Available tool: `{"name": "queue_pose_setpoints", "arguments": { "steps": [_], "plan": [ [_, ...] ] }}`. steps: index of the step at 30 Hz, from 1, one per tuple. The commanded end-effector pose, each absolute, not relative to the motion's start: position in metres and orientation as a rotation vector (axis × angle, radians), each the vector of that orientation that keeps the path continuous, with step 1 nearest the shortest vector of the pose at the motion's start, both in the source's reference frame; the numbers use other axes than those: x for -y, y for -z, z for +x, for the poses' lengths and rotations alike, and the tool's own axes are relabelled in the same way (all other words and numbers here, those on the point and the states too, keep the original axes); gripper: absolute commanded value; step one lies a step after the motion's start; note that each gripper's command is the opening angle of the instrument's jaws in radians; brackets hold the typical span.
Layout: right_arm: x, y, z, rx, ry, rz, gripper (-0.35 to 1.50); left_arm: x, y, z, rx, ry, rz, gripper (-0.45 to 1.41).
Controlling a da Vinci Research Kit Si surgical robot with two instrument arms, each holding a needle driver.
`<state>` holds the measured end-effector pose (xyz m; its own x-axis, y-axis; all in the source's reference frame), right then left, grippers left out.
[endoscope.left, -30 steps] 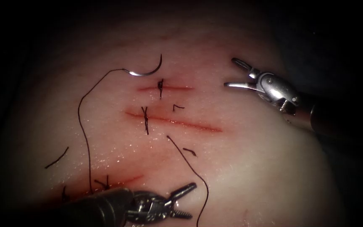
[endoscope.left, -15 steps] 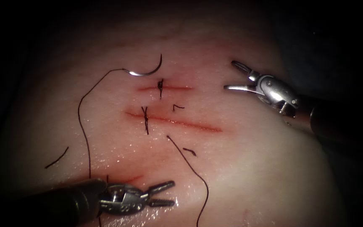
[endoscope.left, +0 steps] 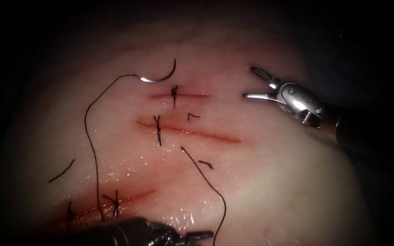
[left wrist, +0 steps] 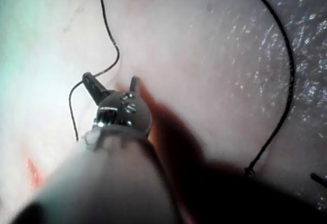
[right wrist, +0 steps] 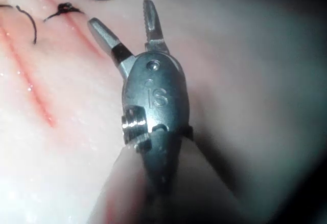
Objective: Wound Closure
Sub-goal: Grasp a long length of suture with the left grasper.
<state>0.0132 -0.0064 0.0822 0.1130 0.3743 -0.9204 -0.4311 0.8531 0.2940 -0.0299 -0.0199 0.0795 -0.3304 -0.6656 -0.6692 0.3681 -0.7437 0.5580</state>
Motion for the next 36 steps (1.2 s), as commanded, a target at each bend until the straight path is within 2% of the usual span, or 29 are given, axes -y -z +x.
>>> {"name": "queue_pose_setpoints", "arguments": {
  "steps": [1,4,10,13,18,22,24,25,30,36],
  "plan": [
    [0.0059,-0.0828,0.014,-1.336,-0.589,-0.054,1.33,0.0201,-0.0799,-0.0306,0.42,2.086,1.252,0.69],
    [0.0059,-0.0829,0.014,-1.333,-0.587,-0.054,1.33,0.0206,-0.0794,-0.0314,0.464,2.053,1.189,0.83],
    [0.006,-0.0829,0.0141,-1.334,-0.587,-0.054,1.33,0.0211,-0.0794,-0.0334,0.469,2.026,1.076,0.93],
    [0.006,-0.0829,0.0141,-1.335,-0.591,-0.05,1.33,0.0213,-0.0798,-0.0351,0.46,2.011,1.008,0.91],
    [0.0061,-0.0828,0.0141,-1.335,-0.591,-0.05,1.33,0.0223,-0.0809,-0.0368,0.466,2.016,0.948,0.49],
    [0.0061,-0.0828,0.0141,-1.337,-0.59,-0.048,1.33,0.023,-0.0822,-0.0373,0.425,2.027,0.885,0.57],
    [0.0061,-0.0828,0.0142,-1.337,-0.595,-0.045,1.33,0.0229,-0.0829,-0.0372,0.423,2.038,0.848,-0.25],
    [0.0061,-0.0828,0.0142,-1.337,-0.596,-0.045,1.33,0.0228,-0.0829,-0.0371,0.422,2.049,0.84,-0.45],
    [0.0061,-0.0828,0.0145,-1.343,-0.597,-0.038,1.33,0.0211,-0.082,-0.0359,0.371,2.131,0.825,-0.45],
    [0.0062,-0.0828,0.0156,-1.343,-0.588,-0.032,1.33,0.018,-0.0791,-0.0332,0.427,2.199,0.902,-0.45]
  ]
}}
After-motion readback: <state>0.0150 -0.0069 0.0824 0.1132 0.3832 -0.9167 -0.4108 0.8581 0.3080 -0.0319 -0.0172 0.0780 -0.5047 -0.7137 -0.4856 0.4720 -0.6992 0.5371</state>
